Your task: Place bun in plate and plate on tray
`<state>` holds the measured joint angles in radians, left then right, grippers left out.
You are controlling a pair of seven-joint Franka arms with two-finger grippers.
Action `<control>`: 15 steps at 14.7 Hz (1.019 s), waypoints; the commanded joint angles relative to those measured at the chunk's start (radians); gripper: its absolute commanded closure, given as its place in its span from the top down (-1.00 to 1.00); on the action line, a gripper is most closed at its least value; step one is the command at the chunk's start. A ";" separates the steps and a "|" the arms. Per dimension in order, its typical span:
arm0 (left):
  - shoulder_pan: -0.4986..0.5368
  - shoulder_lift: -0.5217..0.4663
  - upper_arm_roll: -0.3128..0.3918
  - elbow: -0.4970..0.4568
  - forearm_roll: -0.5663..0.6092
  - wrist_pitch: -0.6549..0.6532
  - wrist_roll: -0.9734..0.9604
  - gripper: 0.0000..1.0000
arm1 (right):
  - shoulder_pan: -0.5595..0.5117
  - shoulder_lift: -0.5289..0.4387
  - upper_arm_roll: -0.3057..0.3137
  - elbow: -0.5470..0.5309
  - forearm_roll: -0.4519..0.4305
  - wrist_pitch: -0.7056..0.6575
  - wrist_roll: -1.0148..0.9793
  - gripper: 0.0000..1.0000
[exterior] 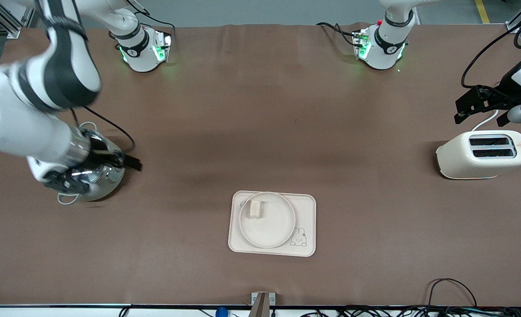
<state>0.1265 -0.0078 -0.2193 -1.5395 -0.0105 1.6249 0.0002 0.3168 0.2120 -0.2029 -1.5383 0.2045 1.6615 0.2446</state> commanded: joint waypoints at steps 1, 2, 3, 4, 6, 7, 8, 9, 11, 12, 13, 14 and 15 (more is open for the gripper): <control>-0.103 -0.026 0.099 0.001 -0.006 -0.022 0.003 1.00 | -0.106 -0.160 0.014 -0.077 -0.045 -0.101 -0.100 1.00; -0.137 -0.032 0.133 -0.002 -0.006 -0.022 0.004 1.00 | -0.126 -0.187 0.014 -0.077 -0.072 -0.126 -0.134 1.00; -0.175 -0.044 0.171 -0.020 -0.006 -0.022 0.006 1.00 | -0.134 -0.216 0.013 -0.077 -0.123 -0.147 -0.160 1.00; -0.209 -0.069 0.207 -0.051 -0.006 -0.023 0.006 1.00 | -0.146 -0.239 0.020 -0.072 -0.158 -0.170 -0.165 1.00; -0.248 -0.109 0.241 -0.105 -0.008 -0.022 -0.002 1.00 | -0.253 -0.285 0.121 -0.077 -0.203 -0.207 -0.169 1.00; -0.248 -0.118 0.239 -0.114 -0.006 -0.022 -0.008 1.00 | -0.322 -0.304 0.193 -0.077 -0.255 -0.219 -0.168 1.00; -0.246 -0.123 0.238 -0.117 -0.006 -0.022 -0.020 1.00 | -0.347 -0.322 0.220 -0.077 -0.267 -0.227 -0.168 1.00; -0.245 -0.123 0.230 -0.119 -0.005 -0.022 -0.034 1.00 | -0.347 -0.330 0.221 -0.075 -0.275 -0.229 -0.168 1.00; -0.246 -0.120 0.228 -0.114 -0.005 -0.026 -0.035 1.00 | -0.347 -0.330 0.217 -0.065 -0.275 -0.221 -0.168 1.00; -0.246 -0.113 0.228 -0.108 -0.005 -0.026 -0.029 1.00 | -0.346 -0.327 0.205 -0.062 -0.275 -0.218 -0.169 1.00; -0.243 -0.106 0.230 -0.097 -0.005 -0.026 -0.020 1.00 | -0.350 -0.324 0.201 -0.062 -0.264 -0.213 -0.171 1.00; -0.243 -0.097 0.230 -0.088 -0.005 -0.026 -0.019 1.00 | -0.352 -0.324 0.201 -0.063 -0.263 -0.216 -0.173 1.00; -0.242 -0.093 0.230 -0.083 -0.003 -0.026 -0.019 1.00 | -0.352 -0.324 0.201 -0.062 -0.261 -0.220 -0.180 1.00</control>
<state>-0.1116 -0.1059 0.0059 -1.6355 -0.0105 1.6037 -0.0233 -0.0178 -0.0944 -0.0110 -1.5726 -0.0518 1.4309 0.0776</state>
